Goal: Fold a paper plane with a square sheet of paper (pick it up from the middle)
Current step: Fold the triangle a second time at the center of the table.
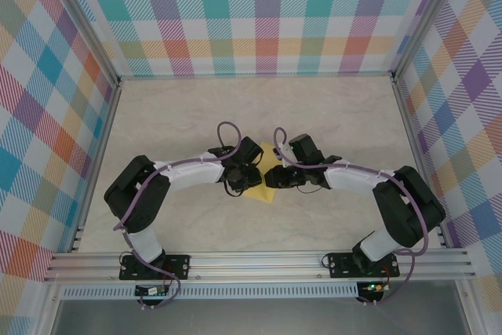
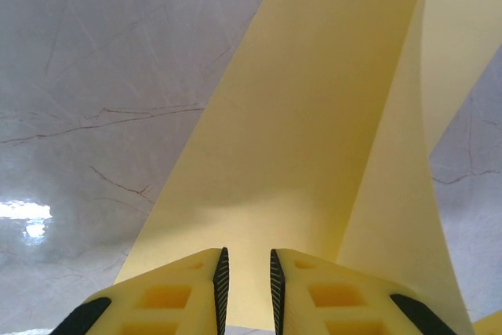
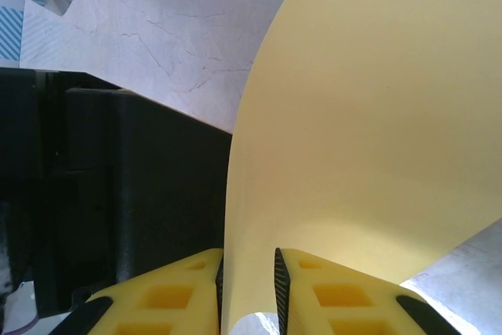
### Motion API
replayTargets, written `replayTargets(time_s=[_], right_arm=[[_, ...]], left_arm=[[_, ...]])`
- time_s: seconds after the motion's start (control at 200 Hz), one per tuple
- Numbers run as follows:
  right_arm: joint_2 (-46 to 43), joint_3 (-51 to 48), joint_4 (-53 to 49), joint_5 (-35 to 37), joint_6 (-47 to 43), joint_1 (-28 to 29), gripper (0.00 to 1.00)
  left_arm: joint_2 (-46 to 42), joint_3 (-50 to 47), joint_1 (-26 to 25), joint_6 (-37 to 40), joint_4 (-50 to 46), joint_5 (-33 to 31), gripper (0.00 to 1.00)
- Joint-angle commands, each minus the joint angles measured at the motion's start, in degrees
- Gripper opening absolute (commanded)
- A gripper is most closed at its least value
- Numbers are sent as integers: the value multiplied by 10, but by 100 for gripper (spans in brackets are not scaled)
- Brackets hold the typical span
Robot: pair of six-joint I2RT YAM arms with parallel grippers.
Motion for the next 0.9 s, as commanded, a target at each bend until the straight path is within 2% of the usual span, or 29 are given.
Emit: replayTargets(time_s=[0.0,0.245,0.385,0.505,0.895], right_arm=[[-20,-4,13,2,4,-3,26],[-24,-10,25,5,9,-3,25],[-34,-17,28,16,11,-3,13],[-30,-17,22,17,10,-9,9],[39,20,-14,1,-13,-35,10]], left_arm=[[6,12,3,-4,2,10,23],[7,11,3,-4,0,10,23],[7,12,2,-3,-2,10,23],[3,9,2,-3,-3,7,23],[-11,-30,2,-9,19,23,22]])
